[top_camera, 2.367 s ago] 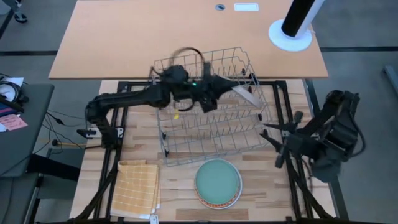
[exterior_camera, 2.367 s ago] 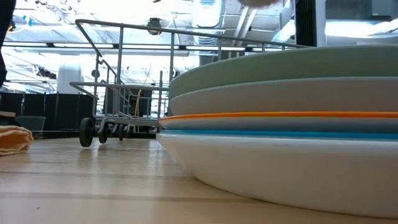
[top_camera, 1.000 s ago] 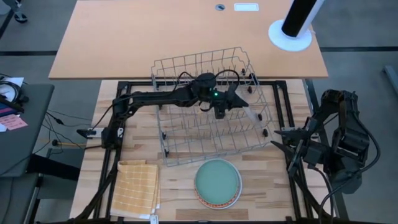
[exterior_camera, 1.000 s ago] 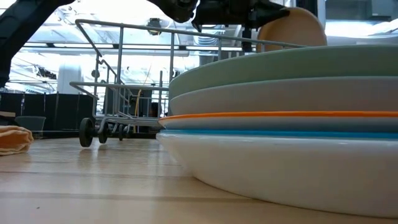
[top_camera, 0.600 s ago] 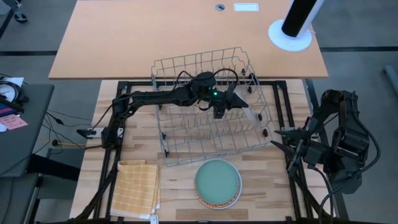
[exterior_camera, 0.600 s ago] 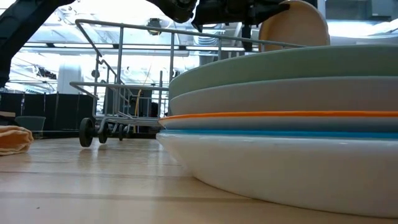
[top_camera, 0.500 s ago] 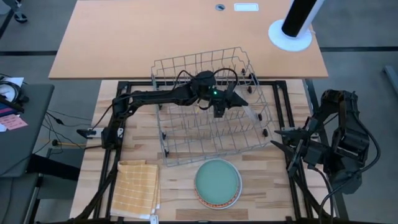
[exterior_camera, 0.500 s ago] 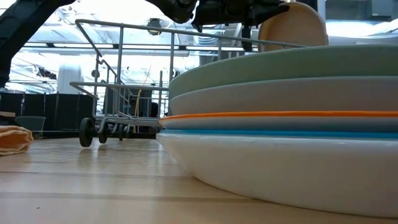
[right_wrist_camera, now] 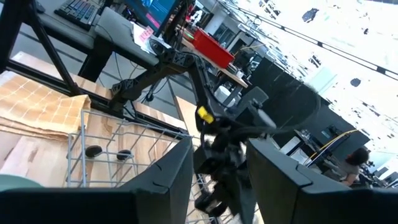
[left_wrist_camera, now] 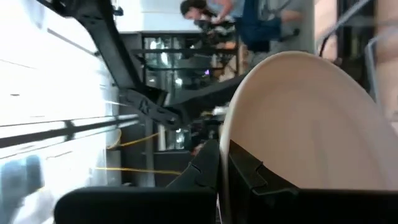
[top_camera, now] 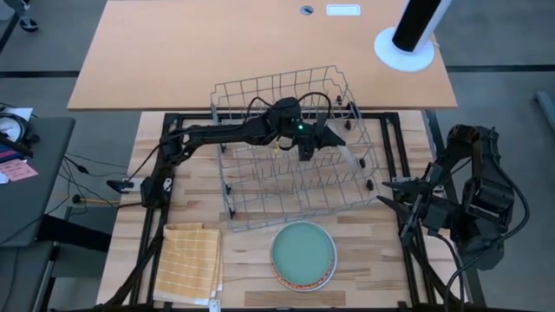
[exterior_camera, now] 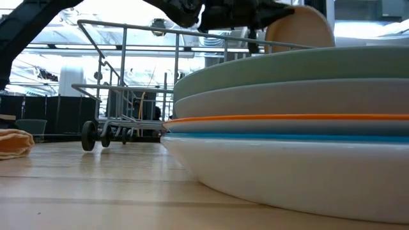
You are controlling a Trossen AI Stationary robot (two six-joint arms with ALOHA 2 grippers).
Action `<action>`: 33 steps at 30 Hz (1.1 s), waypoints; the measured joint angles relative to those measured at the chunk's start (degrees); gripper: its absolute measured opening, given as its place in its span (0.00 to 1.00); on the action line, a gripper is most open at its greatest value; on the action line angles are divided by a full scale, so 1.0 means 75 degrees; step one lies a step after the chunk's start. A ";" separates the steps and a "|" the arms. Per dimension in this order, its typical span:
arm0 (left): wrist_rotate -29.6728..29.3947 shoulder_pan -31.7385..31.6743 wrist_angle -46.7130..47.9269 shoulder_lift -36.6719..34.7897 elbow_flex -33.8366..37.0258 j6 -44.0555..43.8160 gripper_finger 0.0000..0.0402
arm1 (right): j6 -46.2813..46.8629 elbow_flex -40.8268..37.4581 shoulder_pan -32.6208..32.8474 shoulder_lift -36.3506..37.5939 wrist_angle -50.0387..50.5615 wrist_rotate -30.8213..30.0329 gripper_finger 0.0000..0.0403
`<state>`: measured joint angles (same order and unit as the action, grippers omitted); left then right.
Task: Sort dishes
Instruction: Put the light brown plate in the dish rack
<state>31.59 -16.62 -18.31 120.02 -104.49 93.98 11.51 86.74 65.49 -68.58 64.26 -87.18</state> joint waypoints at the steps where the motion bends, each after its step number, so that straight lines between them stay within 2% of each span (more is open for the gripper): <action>1: -0.0002 0.0000 -0.0020 0.0034 0.0022 -0.0030 0.00 | -0.0003 0.0000 0.0000 0.0000 0.0003 0.0000 0.38; 9: 0.0041 0.0044 -0.0333 0.0390 0.0009 -0.0122 0.00 | 0.0001 -0.0003 0.0000 0.0006 -0.0002 -0.0003 0.38; 18: 0.0193 0.0050 0.0178 0.0418 0.0012 -0.0236 0.01 | 0.0006 -0.0003 0.0000 0.0003 -0.0002 0.0000 0.38; 26: 0.0206 0.0106 0.0250 0.0418 0.0012 -0.0716 0.13 | 0.0012 -0.0003 0.0000 0.0003 -0.0005 0.0003 0.38; 33: 0.0208 0.0226 0.0285 0.0418 0.0012 -0.0612 0.23 | 0.0023 -0.0003 0.0000 0.0003 -0.0008 0.0003 0.38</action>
<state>33.15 -14.93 -16.17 123.15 -104.40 89.38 11.68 86.72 65.49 -68.55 64.20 -87.15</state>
